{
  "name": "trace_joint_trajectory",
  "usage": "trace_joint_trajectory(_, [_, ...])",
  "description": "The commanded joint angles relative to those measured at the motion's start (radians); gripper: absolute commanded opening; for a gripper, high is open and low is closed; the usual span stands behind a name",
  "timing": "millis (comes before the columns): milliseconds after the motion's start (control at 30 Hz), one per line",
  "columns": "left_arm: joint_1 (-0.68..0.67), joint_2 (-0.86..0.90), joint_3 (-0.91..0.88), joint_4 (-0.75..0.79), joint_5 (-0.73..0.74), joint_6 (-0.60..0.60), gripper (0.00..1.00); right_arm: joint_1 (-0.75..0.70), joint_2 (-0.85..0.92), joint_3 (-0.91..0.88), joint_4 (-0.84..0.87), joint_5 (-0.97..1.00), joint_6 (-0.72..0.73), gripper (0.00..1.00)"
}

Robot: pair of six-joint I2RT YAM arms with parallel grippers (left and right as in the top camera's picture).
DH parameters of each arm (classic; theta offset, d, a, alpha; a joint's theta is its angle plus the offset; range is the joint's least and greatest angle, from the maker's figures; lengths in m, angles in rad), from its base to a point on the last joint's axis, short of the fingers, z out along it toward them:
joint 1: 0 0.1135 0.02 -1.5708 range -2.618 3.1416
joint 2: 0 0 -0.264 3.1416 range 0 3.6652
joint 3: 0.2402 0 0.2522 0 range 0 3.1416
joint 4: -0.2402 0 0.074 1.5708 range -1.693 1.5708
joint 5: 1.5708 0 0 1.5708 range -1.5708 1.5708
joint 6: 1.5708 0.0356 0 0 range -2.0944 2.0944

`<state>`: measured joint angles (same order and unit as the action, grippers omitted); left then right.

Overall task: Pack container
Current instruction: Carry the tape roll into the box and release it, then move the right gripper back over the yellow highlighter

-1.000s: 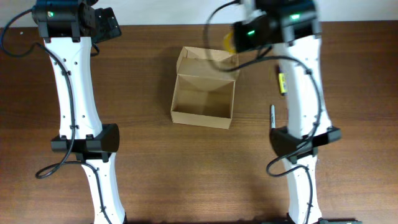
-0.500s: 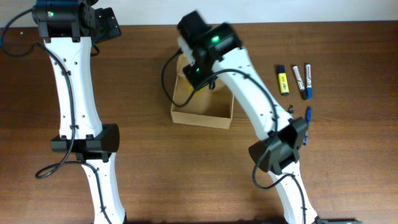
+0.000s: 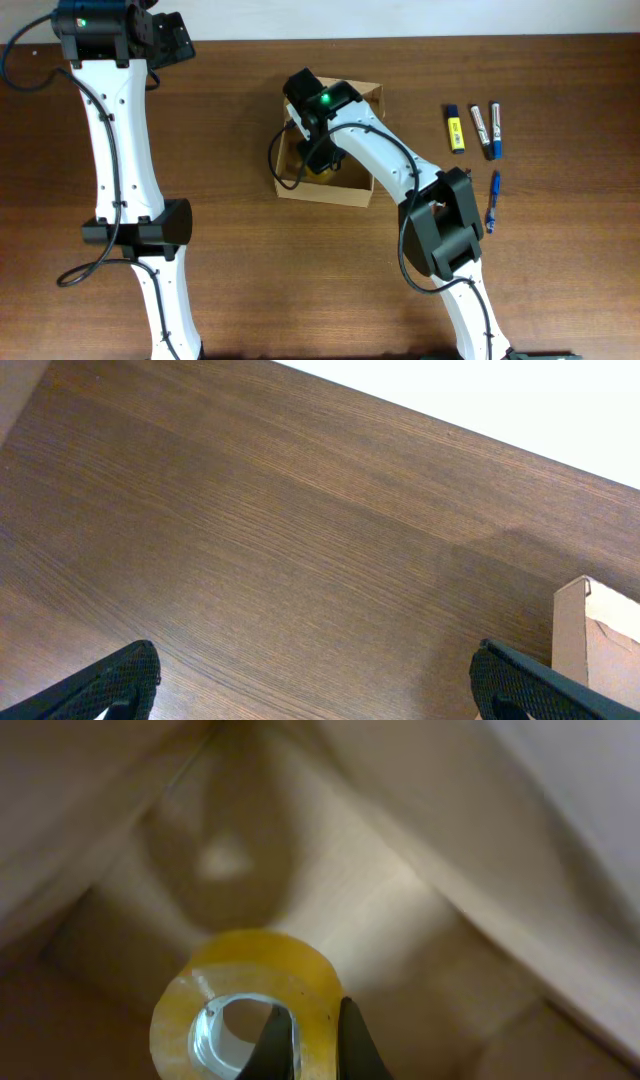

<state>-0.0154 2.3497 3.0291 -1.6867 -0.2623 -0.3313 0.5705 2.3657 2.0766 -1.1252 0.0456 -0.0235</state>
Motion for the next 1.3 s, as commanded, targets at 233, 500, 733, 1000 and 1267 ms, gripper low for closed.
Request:
trace_joint_trajectory(233, [0.003,-0.009,-0.005,0.0,-0.004,0.015,1.0,-0.005,-0.005,0.036,-0.036,0.047,-0.029,0.25])
trace_joint_trajectory(500, [0.003,-0.009,-0.005,0.0,-0.004,0.015,1.0,-0.005,-0.101,0.21,-0.172,0.09,-0.051,0.38])
trace_joint_trajectory(733, [0.003,-0.009,-0.005,0.0,-0.004,0.015,1.0,-0.054,-0.363,0.214,-0.196,0.22,-0.047,0.36])
trace_joint_trajectory(1000, [0.003,-0.009,-0.005,0.0,-0.004,0.015,1.0,-0.369,-0.607,0.069,-0.117,0.203,0.011,0.29])
trace_joint_trajectory(1267, [0.003,-0.009,-0.005,0.0,-0.004,0.015,1.0,-0.609,-0.554,-0.215,0.04,0.043,0.04,0.41])
